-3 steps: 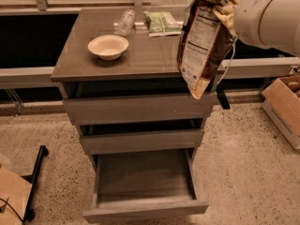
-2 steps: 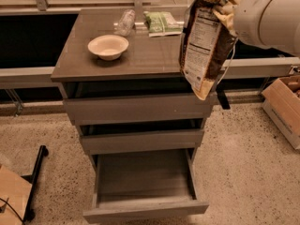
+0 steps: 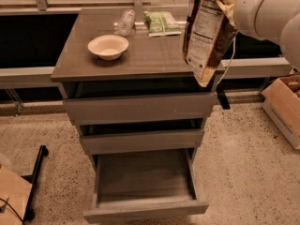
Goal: Pick brown chip bag from bottom drawer and place on counter
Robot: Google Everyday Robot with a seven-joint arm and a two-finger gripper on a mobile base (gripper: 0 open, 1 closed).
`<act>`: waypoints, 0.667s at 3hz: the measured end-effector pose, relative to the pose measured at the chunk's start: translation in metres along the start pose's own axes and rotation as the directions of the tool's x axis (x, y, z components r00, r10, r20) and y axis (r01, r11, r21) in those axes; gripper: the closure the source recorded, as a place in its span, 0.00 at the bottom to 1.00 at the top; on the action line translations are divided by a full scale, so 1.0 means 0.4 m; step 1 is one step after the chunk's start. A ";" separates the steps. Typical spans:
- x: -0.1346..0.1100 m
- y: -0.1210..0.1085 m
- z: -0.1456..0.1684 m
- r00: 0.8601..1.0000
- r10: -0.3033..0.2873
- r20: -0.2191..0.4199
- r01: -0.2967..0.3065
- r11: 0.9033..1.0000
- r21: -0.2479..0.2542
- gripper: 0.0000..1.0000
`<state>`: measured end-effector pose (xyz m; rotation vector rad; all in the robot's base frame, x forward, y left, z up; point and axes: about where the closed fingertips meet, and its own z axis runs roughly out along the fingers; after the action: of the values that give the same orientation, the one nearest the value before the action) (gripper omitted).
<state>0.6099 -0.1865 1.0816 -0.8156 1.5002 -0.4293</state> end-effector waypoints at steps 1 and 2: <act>0.000 -0.024 0.073 1.000 0.026 0.017 -0.026 1.000 0.017 1.00; -0.017 0.021 0.175 0.998 0.050 0.028 -0.050 0.998 -0.024 1.00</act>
Offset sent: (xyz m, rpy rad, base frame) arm 0.1235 0.0819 -0.0429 0.0770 0.0600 0.0808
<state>0.6754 -0.1615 1.0721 -0.7975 1.4987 -0.3623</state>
